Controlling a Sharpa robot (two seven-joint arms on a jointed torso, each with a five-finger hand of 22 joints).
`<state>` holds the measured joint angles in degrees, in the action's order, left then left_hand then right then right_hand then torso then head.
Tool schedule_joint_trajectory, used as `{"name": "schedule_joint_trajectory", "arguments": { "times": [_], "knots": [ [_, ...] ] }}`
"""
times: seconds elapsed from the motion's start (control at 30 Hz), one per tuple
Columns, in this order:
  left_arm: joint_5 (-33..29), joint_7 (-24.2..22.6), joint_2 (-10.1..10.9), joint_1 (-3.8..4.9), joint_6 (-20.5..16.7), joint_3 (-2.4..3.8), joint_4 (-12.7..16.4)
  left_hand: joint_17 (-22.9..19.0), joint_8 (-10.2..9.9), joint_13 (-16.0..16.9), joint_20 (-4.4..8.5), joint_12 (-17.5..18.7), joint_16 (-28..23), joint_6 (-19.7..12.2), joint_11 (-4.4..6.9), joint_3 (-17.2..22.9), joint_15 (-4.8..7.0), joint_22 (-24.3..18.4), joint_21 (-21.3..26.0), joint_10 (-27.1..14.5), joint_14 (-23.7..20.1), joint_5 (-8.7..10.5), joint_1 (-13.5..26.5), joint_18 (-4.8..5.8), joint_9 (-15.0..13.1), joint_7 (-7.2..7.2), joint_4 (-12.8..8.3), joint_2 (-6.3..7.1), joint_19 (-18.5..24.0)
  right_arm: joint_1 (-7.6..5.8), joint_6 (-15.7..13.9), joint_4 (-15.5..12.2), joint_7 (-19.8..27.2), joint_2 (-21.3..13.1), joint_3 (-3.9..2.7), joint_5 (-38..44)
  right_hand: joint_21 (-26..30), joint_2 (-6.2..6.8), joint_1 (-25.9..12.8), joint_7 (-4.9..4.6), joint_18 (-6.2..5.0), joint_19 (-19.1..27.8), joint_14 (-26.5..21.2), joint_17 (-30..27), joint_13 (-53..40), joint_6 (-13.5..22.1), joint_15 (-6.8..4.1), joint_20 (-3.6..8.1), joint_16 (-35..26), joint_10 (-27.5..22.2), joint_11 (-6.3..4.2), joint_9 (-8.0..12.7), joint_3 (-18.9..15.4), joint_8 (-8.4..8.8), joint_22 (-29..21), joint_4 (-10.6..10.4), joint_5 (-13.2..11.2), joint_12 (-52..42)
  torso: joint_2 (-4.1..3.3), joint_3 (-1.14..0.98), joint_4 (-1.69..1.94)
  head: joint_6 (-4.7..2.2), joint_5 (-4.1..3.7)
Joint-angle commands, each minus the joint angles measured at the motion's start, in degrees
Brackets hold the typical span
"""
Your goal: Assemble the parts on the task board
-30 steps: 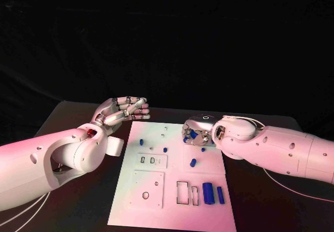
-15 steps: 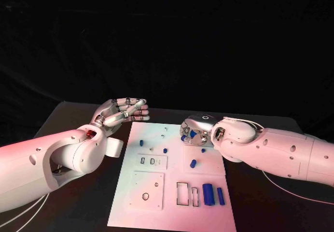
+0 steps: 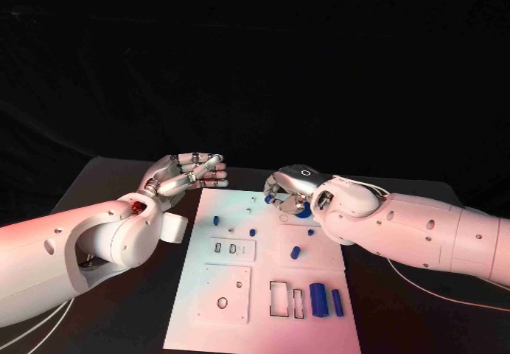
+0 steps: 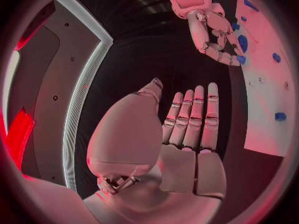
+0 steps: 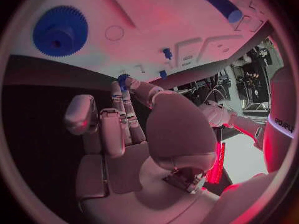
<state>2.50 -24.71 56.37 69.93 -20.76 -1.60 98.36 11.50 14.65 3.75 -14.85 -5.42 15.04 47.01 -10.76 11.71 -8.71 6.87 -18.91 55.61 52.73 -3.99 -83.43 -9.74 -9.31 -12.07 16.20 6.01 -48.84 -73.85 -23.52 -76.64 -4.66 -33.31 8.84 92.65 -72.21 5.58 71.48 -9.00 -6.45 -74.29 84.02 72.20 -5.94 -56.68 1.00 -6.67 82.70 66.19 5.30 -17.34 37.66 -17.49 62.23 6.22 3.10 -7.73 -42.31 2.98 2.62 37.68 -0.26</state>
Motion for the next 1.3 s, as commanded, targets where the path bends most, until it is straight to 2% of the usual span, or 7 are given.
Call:
{"name": "schedule_joint_trajectory", "arguments": {
  "times": [0.03,0.27,0.43,0.7,1.03,1.3],
  "knots": [
    [-0.31,-0.25,-0.18,0.11,1.23,0.06,0.13,0.07,-0.36,-0.09,0.00,0.31,-0.21,-0.18,-0.34,0.15,-0.07,-0.09,-0.29,-0.20,0.18,0.17,-0.01,-0.78,0.07,-1.73,0.27,0.02,-0.29,0.02,-3.16,1.44,-1.11,1.40,-0.08,0.93,-0.21,0.01,-0.39,-0.20,0.74,-0.55,2.93,0.14,-0.09,-0.03,-0.22,0.03,0.32,0.10,0.10,-0.04,0.19,-0.18,0.08,-0.06,0.12,0.21,-0.07,0.02,0.03,-0.02,-0.19],
    [-0.31,-0.28,-0.36,0.11,1.31,0.06,0.18,0.07,-0.36,-0.09,0.00,0.31,-0.21,-0.18,-0.34,0.15,-0.07,-0.09,-0.29,-0.20,0.18,0.17,-0.01,-0.78,0.07,-1.73,0.27,0.02,-0.29,0.54,-3.69,4.02,-0.75,4.07,-0.13,0.56,-0.29,0.04,-0.48,-0.21,0.74,-0.58,2.95,0.25,-0.05,0.05,-0.20,0.00,0.40,0.06,0.12,-0.09,0.27,-0.17,0.20,-0.08,0.18,0.27,-0.30,0.04,0.38,-0.08,-0.13],
    [-0.31,-0.27,-0.43,0.12,1.34,0.06,0.20,0.07,-0.36,-0.09,0.00,0.31,-0.21,-0.18,-0.34,0.15,-0.07,-0.09,-0.29,-0.20,0.18,0.17,-0.01,-0.78,0.07,-1.73,0.27,0.02,-0.29,1.33,-3.41,6.03,-0.47,5.92,-0.14,-0.08,-0.23,0.15,-0.54,-0.28,0.70,-0.45,2.94,0.15,0.02,0.29,-0.16,-0.04,0.42,-0.07,0.17,-0.15,0.41,-0.09,0.10,-0.05,0.28,0.41,-0.39,0.23,0.71,0.08,-0.01],
    [-0.31,-0.25,-0.42,0.25,1.42,0.07,0.46,0.07,-0.36,-0.09,0.00,0.31,-0.21,-0.18,-0.34,0.15,-0.07,-0.09,-0.29,-0.20,0.18,0.17,-0.01,-0.78,0.07,-1.73,0.27,0.02,-0.29,2.22,-3.13,8.26,-0.31,7.48,-0.15,-0.36,-0.14,0.34,-0.69,-0.34,0.67,-0.31,2.90,0.02,0.09,0.46,-0.10,-0.09,0.41,-0.18,0.24,-0.20,0.45,-0.05,-0.03,-0.04,0.28,0.51,-0.40,0.15,0.55,0.33,0.31],
    [-0.31,-0.18,-0.37,0.49,1.56,0.08,0.54,0.13,-0.44,-0.08,0.00,0.49,-0.28,-0.29,-0.38,0.18,-0.11,-0.13,-0.28,-0.30,0.16,0.17,-0.08,-0.76,0.10,-1.78,0.22,-0.04,-0.28,2.69,-3.55,9.79,-1.07,8.35,-0.15,-0.14,-0.08,0.38,-0.73,-0.36,0.65,-0.24,2.89,-0.01,0.10,0.50,-0.09,-0.10,0.41,-0.20,0.26,-0.21,0.46,-0.04,-0.12,-0.04,0.28,0.54,-0.68,0.33,0.89,0.30,0.45],
    [-0.31,-0.10,-0.30,0.69,1.73,0.08,0.57,0.13,-0.44,-0.08,0.00,0.49,-0.28,-0.29,-0.38,0.18,-0.11,-0.13,-0.28,-0.30,0.16,0.17,-0.08,-0.76,0.10,-1.78,0.22,-0.04,-0.28,2.73,-3.88,9.90,-1.53,8.59,-0.17,0.12,-0.09,0.39,-0.76,-0.37,0.64,-0.22,2.91,0.11,0.12,0.53,-0.07,-0.12,0.47,-0.22,0.27,-0.24,0.49,-0.03,-0.11,-0.05,0.30,0.56,-0.69,0.35,0.72,0.40,0.67]
  ]
}}
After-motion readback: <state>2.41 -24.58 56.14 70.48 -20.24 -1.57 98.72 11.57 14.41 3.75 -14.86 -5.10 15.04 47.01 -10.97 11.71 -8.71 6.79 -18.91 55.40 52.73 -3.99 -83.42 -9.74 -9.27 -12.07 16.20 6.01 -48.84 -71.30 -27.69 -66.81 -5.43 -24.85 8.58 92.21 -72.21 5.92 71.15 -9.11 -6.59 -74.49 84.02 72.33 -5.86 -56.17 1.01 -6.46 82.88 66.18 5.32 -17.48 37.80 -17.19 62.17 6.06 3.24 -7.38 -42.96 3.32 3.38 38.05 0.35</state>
